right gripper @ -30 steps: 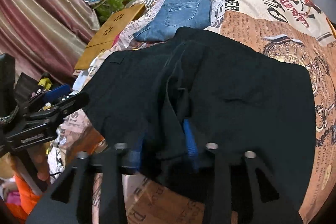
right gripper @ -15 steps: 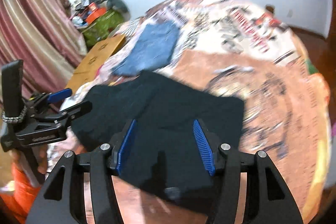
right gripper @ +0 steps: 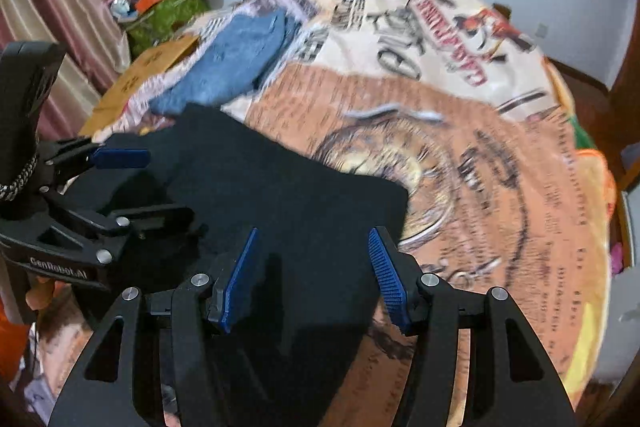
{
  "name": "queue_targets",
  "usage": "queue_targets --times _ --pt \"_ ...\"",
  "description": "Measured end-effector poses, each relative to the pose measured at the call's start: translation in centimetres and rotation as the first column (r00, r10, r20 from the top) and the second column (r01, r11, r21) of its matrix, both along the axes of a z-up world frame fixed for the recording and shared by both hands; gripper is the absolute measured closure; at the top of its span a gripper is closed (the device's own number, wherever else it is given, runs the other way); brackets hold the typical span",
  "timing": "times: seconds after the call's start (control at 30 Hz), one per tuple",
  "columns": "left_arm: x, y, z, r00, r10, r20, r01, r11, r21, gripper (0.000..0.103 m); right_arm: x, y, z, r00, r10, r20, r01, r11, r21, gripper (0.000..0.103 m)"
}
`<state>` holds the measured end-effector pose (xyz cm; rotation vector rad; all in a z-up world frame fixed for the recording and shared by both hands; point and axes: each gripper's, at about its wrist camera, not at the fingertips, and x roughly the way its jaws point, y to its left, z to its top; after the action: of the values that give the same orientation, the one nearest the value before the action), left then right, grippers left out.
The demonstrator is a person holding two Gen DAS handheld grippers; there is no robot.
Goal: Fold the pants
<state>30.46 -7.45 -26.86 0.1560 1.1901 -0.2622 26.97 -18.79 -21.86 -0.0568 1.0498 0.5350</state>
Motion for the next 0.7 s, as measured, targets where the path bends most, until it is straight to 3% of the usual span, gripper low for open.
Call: queue_targets --times 0.1,0.37,0.7 --pt "-0.8 0.1 -0.2 1.0 -0.019 0.015 0.019 1.0 0.005 0.01 -0.3 0.6 -1.4 0.999 0.025 -0.032 -0.026 0.999 -0.036 0.05" --pt "-2.7 1.4 -0.3 0.998 0.033 0.057 -0.033 0.999 0.011 0.002 -2.9 -0.4 -0.9 1.0 0.021 -0.022 -0.022 0.999 -0.049 0.05" --pt "-5.4 4.2 0.0 0.989 0.143 0.039 -0.141 0.989 -0.047 0.002 -5.8 -3.3 -0.6 0.995 -0.077 -0.059 0.078 0.997 0.019 0.05"
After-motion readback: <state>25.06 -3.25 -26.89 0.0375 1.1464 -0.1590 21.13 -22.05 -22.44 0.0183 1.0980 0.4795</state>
